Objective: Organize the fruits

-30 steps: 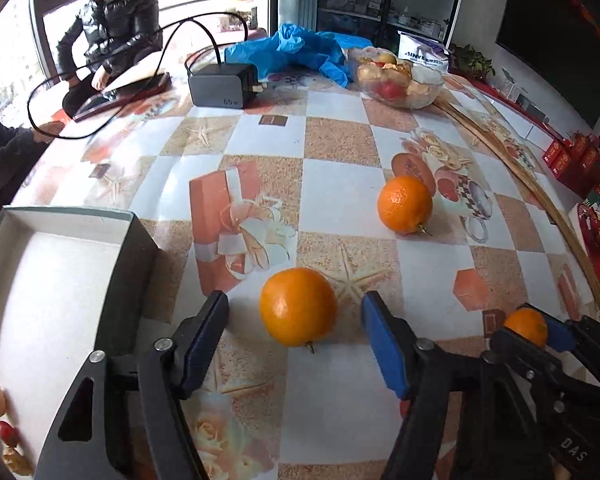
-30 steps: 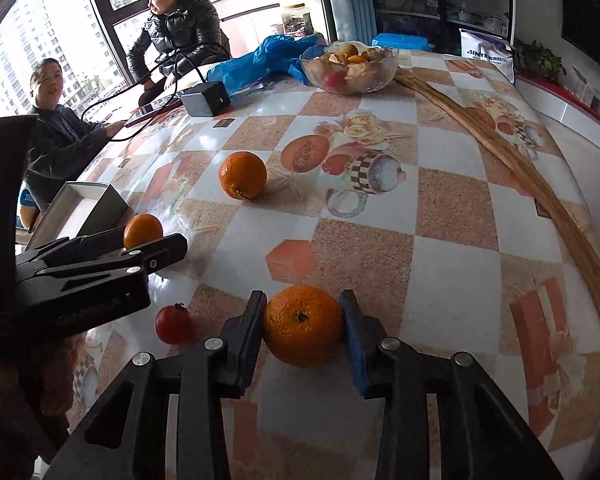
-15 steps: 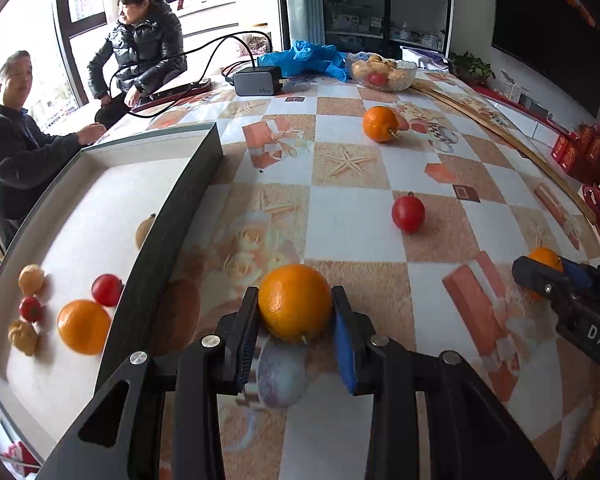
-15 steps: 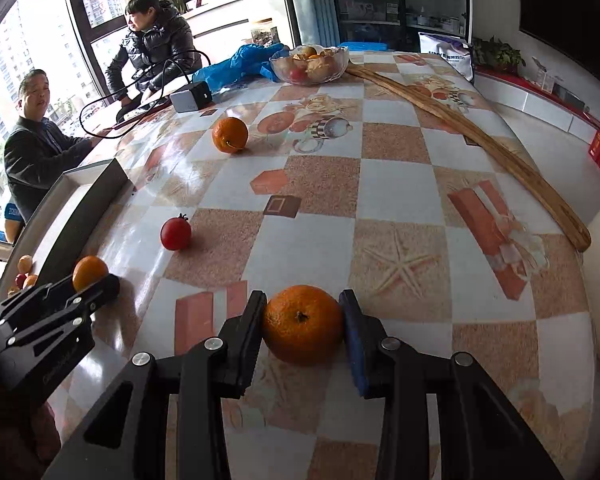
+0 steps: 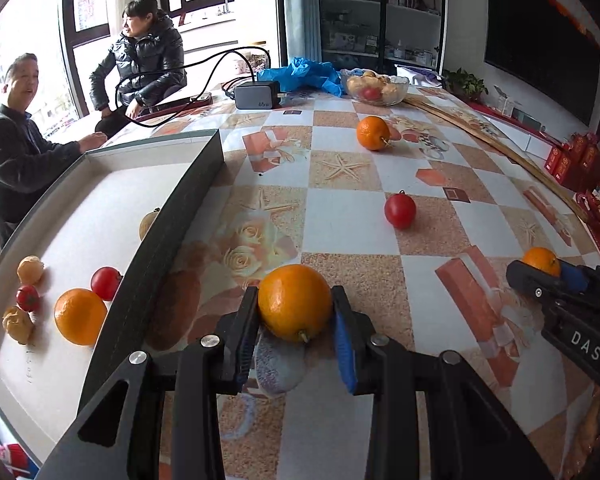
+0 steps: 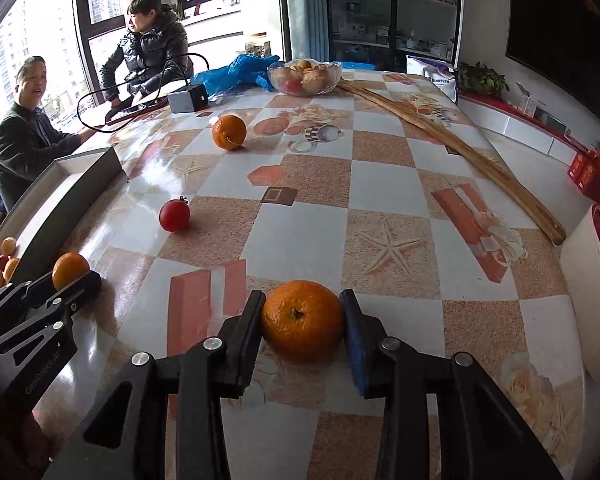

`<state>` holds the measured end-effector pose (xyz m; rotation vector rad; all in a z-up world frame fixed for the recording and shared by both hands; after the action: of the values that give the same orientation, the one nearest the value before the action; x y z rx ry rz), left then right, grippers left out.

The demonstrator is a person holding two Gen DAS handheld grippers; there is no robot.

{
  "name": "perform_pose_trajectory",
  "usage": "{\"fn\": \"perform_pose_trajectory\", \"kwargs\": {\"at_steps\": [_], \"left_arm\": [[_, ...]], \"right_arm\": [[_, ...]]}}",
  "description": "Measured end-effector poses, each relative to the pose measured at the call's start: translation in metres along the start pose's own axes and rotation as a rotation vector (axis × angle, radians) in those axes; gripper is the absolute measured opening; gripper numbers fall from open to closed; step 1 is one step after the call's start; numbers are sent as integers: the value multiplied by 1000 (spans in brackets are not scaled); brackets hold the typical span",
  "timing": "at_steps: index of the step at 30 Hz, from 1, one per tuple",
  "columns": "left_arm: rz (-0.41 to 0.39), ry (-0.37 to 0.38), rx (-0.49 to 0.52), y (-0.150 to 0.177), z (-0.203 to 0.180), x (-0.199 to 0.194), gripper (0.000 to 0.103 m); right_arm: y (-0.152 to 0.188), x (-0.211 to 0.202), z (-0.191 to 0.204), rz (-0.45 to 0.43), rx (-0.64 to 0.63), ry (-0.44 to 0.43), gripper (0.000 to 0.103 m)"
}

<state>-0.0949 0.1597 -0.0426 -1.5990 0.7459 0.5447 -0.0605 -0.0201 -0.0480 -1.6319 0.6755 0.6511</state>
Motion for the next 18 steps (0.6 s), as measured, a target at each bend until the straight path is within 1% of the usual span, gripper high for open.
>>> {"fn": "perform_pose_trajectory", "kwargs": {"at_steps": [3, 18], "left_arm": [[-1, -9, 10, 0, -1, 0, 37], [-1, -4, 12, 0, -1, 1, 37]], "right_arm": [[0, 0, 0, 1, 2, 7, 39], [0, 0, -2, 1, 6, 14, 39]]}}
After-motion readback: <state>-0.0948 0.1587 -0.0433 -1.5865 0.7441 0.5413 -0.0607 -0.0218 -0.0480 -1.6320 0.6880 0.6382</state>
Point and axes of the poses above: each gripper's, at about its wrist camera, not at the fingertips, and x roughly the way its jaws point, z to its left, y to its underside, the point moved 7 cm from there along x, roughly the way its jaws point, and after that the axes turned 15 degrees about y, right-handed, at the moved point
